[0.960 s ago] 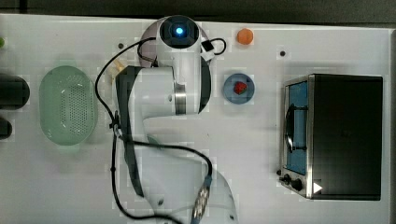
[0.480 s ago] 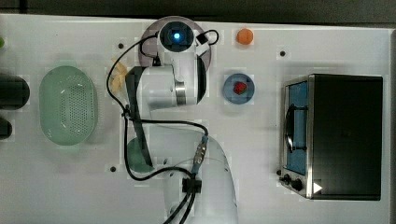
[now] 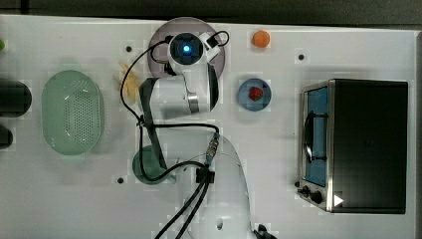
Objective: Pick ketchup from plate and place it on table.
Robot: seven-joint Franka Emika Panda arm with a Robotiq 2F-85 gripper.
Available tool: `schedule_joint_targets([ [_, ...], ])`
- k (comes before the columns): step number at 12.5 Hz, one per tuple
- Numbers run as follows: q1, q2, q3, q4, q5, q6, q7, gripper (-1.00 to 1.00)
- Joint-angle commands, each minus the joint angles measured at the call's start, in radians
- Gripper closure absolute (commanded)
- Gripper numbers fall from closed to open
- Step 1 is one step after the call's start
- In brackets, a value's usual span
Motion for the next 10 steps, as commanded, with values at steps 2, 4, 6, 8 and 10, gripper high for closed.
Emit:
schedule_joint_targets([
  [2, 0.011, 0.034, -0.003, 0.048, -0.014, 0.046, -0.048, -1.0],
  [4, 0.015, 0.039, -0.004, 0.051, -0.014, 0.054, -0.047, -0.68],
  [6, 0.014, 0.036, -0.006, 0.057, -0.014, 0.053, -0.047, -0.21],
  [8, 0.014, 0.034, -0.005, 0.066, -0.014, 0.053, -0.047, -0.21],
  [10, 0.014, 0.015, -0.002, 0.087, -0.013, 0.051, -0.045, -0.21],
])
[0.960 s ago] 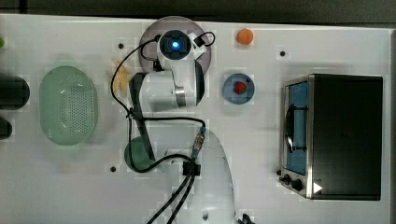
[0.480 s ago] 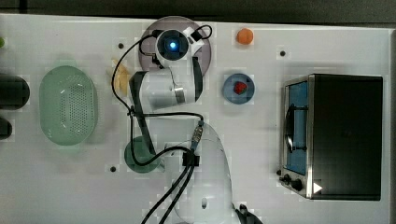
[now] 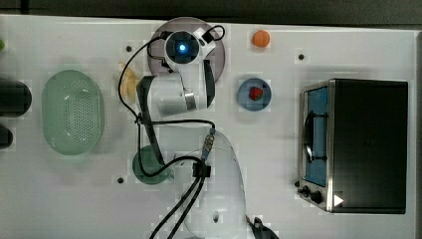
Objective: Pick ketchup from plate and place it on table.
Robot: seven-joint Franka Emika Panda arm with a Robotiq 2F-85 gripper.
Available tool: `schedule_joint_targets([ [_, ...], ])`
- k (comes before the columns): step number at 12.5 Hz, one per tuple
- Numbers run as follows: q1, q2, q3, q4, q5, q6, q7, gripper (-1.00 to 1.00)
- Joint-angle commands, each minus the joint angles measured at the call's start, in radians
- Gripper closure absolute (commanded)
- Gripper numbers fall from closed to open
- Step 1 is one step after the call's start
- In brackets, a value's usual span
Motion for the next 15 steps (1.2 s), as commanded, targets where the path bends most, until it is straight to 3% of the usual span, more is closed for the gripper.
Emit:
schedule_joint_targets([
  [1, -0.005, -0.04, 0.001, 0.054, 0.004, 0.005, -0.039, -0.21],
  [5, -0.021, -0.151, 0.002, 0.121, 0.028, -0.185, -0.006, -0.21],
  [9, -0.076, -0.287, 0.0, 0.104, 0.187, -0.386, -0.007, -0.21],
  [15, -0.15, -0.535, -0.019, -0.208, 0.186, -0.397, -0.005, -0.21],
])
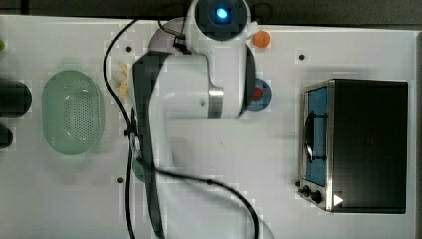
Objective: Pick ketchup from plate and place it on table.
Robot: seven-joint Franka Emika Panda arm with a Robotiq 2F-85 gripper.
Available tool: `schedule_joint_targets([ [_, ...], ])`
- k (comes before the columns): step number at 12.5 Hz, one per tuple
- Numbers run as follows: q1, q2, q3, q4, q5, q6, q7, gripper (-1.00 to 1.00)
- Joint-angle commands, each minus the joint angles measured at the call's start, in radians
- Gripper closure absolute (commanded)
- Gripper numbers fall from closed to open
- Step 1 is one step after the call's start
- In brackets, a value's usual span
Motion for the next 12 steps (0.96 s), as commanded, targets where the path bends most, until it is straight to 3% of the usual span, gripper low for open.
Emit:
schedule_joint_targets([
  [1, -0.04, -0.064, -0.026, -0.165, 0.002, 0.008, -0.001, -0.21],
  [5, -0.04, -0.171, -0.059, -0.4, 0.001, 0.086, 0.003, -0.21],
  [9, -0.04, -0.171, -0.074, -0.605, 0.001, 0.273, 0.003, -0.21],
  [12, -0.038, -0.114, -0.074, -0.659, 0.001, 0.331, 0.003, -0.21],
])
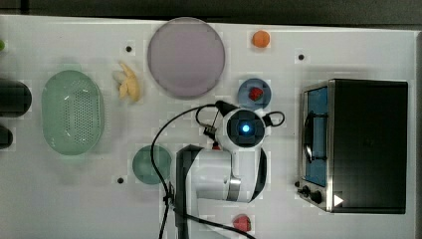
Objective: Pick ketchup from plate and place it on table.
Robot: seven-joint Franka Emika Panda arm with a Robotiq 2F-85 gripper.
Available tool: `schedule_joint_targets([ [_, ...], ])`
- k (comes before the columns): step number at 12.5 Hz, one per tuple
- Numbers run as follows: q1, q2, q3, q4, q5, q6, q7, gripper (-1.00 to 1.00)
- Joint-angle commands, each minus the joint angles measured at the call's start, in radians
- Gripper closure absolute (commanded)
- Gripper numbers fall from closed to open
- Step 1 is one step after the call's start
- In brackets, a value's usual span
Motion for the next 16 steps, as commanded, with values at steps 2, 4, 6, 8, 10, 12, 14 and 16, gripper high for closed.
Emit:
schedule_joint_targets([
  [2, 0.0, 0.072, 0.002, 0.021, 0.004, 0.036, 0.002, -0.21],
  [4, 0.0, 0.11, -0.002, 0.02, 0.004, 0.101, 0.002, -0.27],
  [6, 0.0, 0.109, 0.0, 0.018, 0.004, 0.126, 0.002, -0.68],
  [8, 0.0, 0.077, 0.005, 0.023, 0.005, 0.102, 0.002, -1.0],
  [10, 0.0, 0.017, 0.012, 0.049, 0.007, 0.057, 0.036, -1.0],
  [12, 0.001, -0.057, 0.023, 0.108, 0.007, -0.016, 0.16, -1.0],
  [14, 0.001, -0.127, 0.035, 0.196, 0.007, -0.122, 0.336, -1.0],
  [16, 0.001, -0.178, 0.042, 0.308, 0.007, -0.289, 0.497, -1.0],
])
